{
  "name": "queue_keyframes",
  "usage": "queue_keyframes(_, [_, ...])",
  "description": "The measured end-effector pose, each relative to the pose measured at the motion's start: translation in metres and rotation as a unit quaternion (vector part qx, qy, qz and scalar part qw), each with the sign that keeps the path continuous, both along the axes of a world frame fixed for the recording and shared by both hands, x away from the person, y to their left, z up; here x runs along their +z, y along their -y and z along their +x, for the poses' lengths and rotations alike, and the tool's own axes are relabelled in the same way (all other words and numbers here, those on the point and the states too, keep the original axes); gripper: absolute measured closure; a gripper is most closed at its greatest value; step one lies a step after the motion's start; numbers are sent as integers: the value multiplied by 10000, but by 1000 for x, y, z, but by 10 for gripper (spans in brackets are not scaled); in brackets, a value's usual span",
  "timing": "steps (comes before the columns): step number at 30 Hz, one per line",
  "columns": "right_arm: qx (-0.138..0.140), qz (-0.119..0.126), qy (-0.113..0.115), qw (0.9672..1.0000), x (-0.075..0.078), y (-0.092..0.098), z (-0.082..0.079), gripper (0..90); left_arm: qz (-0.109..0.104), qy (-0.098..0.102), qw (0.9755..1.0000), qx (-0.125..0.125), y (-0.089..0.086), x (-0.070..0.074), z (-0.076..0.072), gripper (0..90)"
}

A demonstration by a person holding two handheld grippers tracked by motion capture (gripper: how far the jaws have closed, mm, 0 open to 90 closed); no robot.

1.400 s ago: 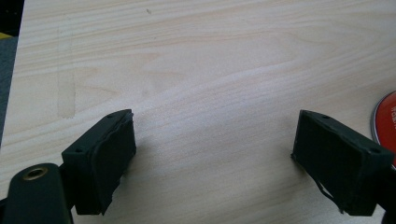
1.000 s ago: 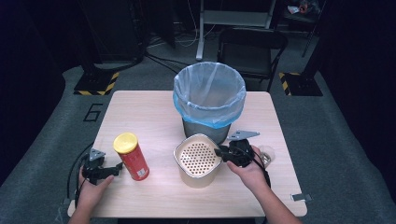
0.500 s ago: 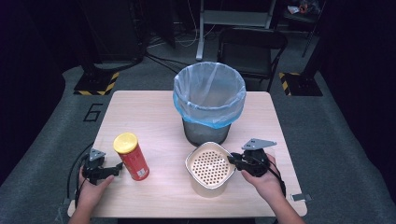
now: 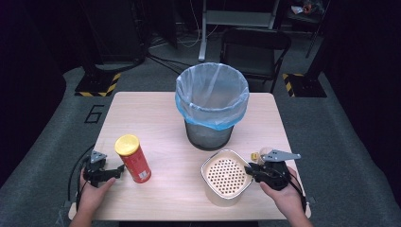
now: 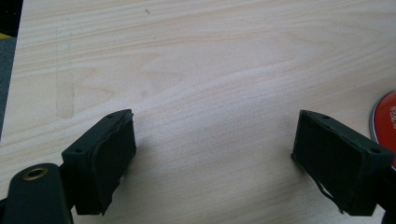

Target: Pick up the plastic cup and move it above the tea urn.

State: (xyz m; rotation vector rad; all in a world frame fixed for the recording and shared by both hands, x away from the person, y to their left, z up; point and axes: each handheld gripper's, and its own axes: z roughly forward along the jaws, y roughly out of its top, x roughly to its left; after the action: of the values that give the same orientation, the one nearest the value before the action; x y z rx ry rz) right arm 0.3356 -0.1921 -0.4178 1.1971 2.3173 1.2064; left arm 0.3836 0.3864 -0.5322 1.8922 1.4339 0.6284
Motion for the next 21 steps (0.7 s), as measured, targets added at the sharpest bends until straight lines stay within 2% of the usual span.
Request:
queue_keyframes(2, [-18,7,6,10000,0,1,-1,714,0,-2,10000,3,0,0,0,126])
queue_keyframes(3, [-118,51,70,9999,2,5,-3,613,-2,3,10000,5,0,0,0,126])
queue_keyframes(4, [-219,69,147,9996,4,7,-3,569,0,2,10000,3,0,0,0,126])
queue_keyframes(6, [-302,107,223,9992,6,9,-2,544,-2,3,10000,7,0,0,0,126])
queue_keyframes(8, [-407,181,403,9982,10,16,1,467,1,0,10000,8,0,0,0,126])
queue_keyframes(9, [-517,154,553,9970,11,20,4,427,2,2,10000,5,0,0,0,126])
queue_keyframes(12, [-690,-35,788,9945,11,27,11,351,7,0,10000,2,0,0,0,126])
queue_keyframes(15, [-852,-140,845,9927,5,35,21,268,3,1,10000,4,0,0,0,126])
queue_keyframes(20, [-1164,-209,754,9901,-10,44,34,187,8,2,10000,2,0,0,0,126])
queue_keyframes(21, [-1271,-213,680,9893,-15,47,38,140,6,1,10000,3,0,0,0,126])
